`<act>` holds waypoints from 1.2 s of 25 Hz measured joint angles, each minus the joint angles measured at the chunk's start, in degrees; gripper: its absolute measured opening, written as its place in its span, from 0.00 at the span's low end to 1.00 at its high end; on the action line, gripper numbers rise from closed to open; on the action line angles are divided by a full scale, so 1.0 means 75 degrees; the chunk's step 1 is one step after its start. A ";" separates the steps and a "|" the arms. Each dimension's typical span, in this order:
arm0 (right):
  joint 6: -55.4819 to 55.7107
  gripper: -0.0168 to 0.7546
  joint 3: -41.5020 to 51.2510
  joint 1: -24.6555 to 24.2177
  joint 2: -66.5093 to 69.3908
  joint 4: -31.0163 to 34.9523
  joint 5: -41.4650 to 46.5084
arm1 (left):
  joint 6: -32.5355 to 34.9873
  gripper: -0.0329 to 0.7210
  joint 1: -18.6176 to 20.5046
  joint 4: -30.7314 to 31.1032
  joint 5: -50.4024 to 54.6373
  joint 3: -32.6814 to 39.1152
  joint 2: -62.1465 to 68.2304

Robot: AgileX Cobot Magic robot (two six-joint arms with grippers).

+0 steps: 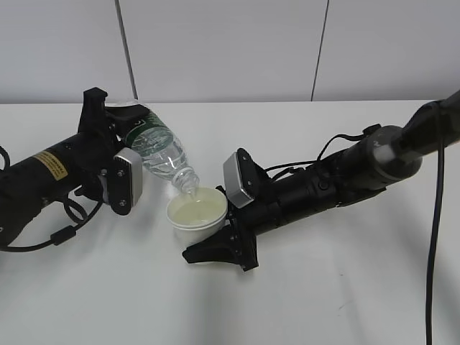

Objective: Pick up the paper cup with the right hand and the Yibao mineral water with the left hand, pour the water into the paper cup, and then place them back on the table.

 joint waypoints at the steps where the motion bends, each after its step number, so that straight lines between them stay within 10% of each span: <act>1: 0.0013 0.66 -0.0014 0.0000 0.0000 -0.0018 -0.0016 | 0.0000 0.51 0.0000 0.0000 0.0000 0.0000 0.0000; 30: 0.0039 0.66 -0.0031 0.0000 0.0000 -0.0069 -0.0002 | -0.0563 0.51 0.0000 -0.0007 -0.0003 0.0000 -0.0014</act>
